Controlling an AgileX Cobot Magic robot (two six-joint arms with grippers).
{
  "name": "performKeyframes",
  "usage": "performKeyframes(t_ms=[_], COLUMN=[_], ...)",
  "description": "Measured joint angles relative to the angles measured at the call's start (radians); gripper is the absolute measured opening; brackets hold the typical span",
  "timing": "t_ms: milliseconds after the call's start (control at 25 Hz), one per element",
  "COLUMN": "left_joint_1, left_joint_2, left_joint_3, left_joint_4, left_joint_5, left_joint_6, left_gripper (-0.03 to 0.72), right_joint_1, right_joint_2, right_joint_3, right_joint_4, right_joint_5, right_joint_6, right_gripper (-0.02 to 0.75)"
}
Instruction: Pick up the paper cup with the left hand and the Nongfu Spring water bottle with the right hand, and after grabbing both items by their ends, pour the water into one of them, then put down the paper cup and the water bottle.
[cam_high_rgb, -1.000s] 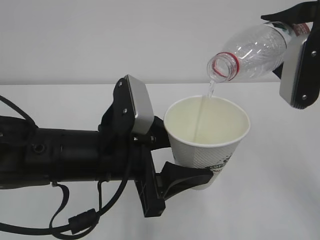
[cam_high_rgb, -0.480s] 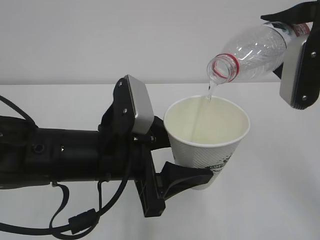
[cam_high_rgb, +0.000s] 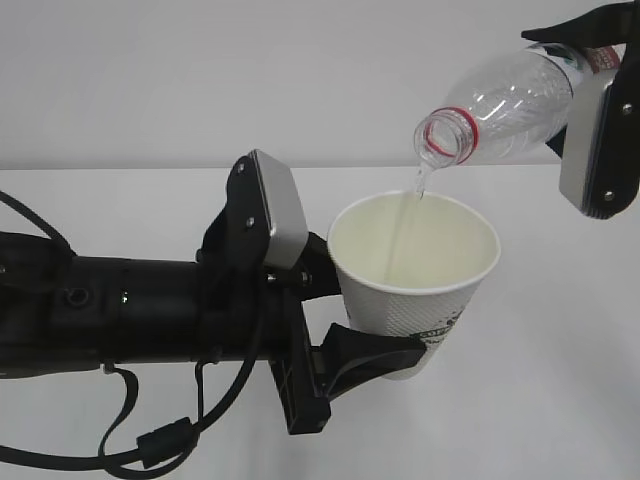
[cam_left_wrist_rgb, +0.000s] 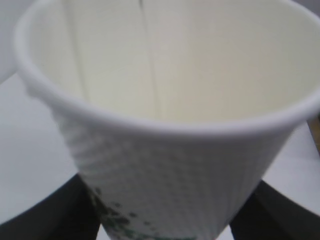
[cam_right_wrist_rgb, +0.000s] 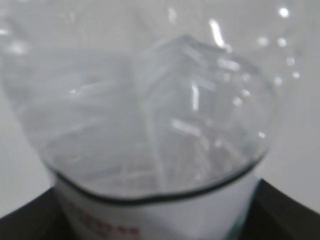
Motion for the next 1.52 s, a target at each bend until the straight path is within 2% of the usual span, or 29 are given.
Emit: performKeyframes(t_ms=[1520], left_joint_1=[0.000], left_joint_2=[0.000], left_joint_3=[0.000], left_joint_4=[0.000], left_joint_5=[-0.003], left_joint_6=[0.000], left_gripper=[0.508], right_joint_1=[0.000], right_joint_2=[0.000], right_joint_3=[0.000], right_joint_4=[0.000], right_joint_5=[0.000], right_joint_6=[-0.012], right_gripper=[0.522])
